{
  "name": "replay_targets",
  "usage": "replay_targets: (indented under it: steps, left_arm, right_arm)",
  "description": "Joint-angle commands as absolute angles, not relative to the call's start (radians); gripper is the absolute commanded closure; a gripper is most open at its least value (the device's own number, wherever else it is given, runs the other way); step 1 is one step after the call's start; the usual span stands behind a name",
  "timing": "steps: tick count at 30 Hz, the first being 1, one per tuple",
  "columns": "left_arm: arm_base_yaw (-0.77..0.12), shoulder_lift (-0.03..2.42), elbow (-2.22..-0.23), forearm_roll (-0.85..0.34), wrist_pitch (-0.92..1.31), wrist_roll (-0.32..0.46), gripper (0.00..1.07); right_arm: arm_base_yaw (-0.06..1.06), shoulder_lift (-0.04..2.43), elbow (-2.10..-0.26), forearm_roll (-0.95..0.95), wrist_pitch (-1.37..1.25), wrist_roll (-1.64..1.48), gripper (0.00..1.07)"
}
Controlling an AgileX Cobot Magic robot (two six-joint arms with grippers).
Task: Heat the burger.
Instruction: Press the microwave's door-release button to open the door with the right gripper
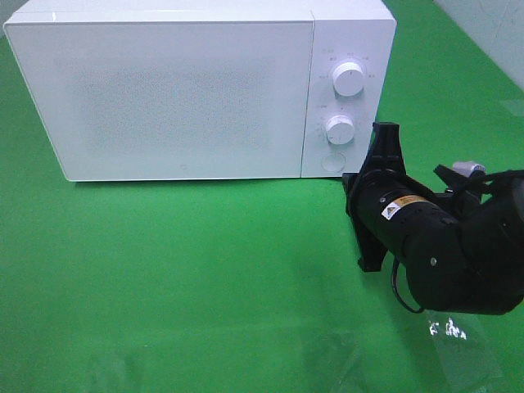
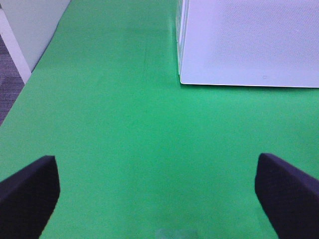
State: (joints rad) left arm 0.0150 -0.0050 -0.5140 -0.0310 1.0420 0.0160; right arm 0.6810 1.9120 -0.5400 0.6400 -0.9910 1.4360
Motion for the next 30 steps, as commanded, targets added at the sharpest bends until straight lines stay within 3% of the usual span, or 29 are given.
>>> replay_targets:
  steps: [1, 30]
  left_arm:
    - [0.018, -0.023, -0.510, -0.031, 1.034, 0.014, 0.06]
    - [0.018, -0.023, -0.510, -0.031, 1.034, 0.014, 0.06]
  right_arm:
    - [0.659, 1.919, -0.564, 0.617, -0.968, 1.435, 1.07]
    - [0.526, 2.088, -0.803, 0.528, -0.876, 1.383, 1.07]
